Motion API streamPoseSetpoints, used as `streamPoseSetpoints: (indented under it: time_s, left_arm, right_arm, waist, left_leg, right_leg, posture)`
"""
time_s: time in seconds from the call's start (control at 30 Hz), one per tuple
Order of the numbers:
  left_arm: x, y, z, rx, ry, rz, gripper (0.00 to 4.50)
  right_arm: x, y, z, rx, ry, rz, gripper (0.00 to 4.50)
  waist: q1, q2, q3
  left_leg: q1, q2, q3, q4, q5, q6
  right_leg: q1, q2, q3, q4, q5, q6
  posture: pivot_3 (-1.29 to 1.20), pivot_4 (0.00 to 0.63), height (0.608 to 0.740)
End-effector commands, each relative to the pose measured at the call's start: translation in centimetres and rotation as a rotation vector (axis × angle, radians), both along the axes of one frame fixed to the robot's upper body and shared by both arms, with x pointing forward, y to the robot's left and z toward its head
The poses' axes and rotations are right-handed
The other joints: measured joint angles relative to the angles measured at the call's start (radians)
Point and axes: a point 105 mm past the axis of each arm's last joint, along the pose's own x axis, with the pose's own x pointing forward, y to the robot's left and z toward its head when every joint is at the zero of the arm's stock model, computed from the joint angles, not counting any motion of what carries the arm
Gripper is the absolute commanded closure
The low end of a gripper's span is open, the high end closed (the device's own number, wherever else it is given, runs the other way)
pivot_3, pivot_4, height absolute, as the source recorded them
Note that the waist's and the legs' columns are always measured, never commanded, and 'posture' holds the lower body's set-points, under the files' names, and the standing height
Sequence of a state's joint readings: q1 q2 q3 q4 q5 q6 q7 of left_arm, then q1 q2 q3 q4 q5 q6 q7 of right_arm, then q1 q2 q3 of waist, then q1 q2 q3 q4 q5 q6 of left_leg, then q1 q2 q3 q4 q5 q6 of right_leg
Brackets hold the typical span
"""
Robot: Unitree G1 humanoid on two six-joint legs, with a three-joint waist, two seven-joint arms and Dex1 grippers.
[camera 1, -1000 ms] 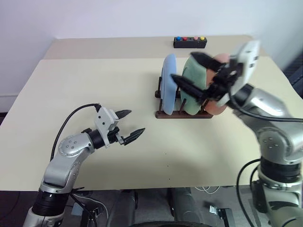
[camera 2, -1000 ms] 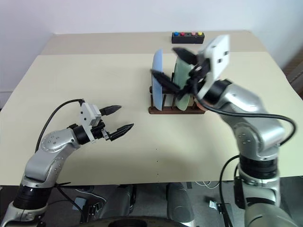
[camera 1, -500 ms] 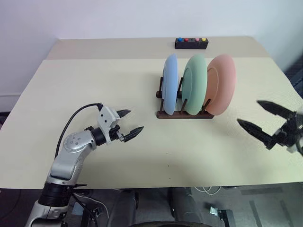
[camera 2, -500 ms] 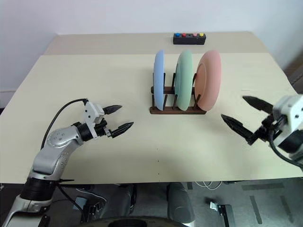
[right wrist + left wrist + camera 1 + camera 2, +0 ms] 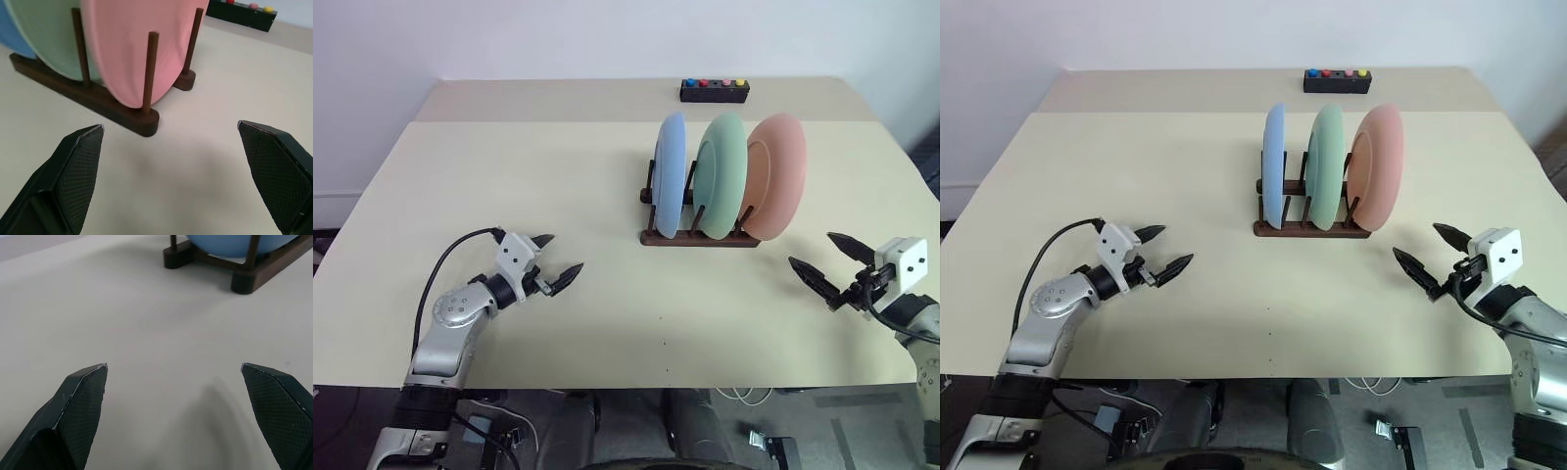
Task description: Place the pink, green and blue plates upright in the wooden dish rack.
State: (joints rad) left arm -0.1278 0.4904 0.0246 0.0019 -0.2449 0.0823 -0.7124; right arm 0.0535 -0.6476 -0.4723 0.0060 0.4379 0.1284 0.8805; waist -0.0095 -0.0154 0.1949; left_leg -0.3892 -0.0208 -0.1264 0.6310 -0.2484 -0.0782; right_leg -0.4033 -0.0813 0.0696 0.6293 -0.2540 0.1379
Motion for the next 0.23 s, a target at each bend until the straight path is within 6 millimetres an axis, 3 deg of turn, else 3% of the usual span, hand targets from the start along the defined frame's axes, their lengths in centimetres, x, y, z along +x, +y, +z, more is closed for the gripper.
streamPoseSetpoints:
  time_s: [0.03,0.23]
  left_arm:
    - [-0.08,0.27,1.13,-0.003,-0.043,0.01,0.0]
    - [-0.33,-0.42,1.17,-0.014,-0.037,0.01,0.0]
  right_arm:
    - [-0.35,0.18,-0.21,-0.005,-0.014,0.001,0.01]
    - [0.0,0.62,-0.22,-0.009,-0.015,0.001,0.01]
  waist:
    - [-0.003,0.0,0.0]
    - [-0.008,0.001,-0.001]
  left_leg:
    - [0.0,0.0,0.0,0.0,0.0,0.0]
    - [0.0,0.0,0.0,0.0,0.0,0.0]
  right_leg:
    - [0.0,0.0,0.0,0.0,0.0,0.0]
    - [0.0,0.0,0.0,0.001,0.0,0.0]
  posture:
    - [0.0,0.15,0.74]
    - [0.0,0.15,0.74]
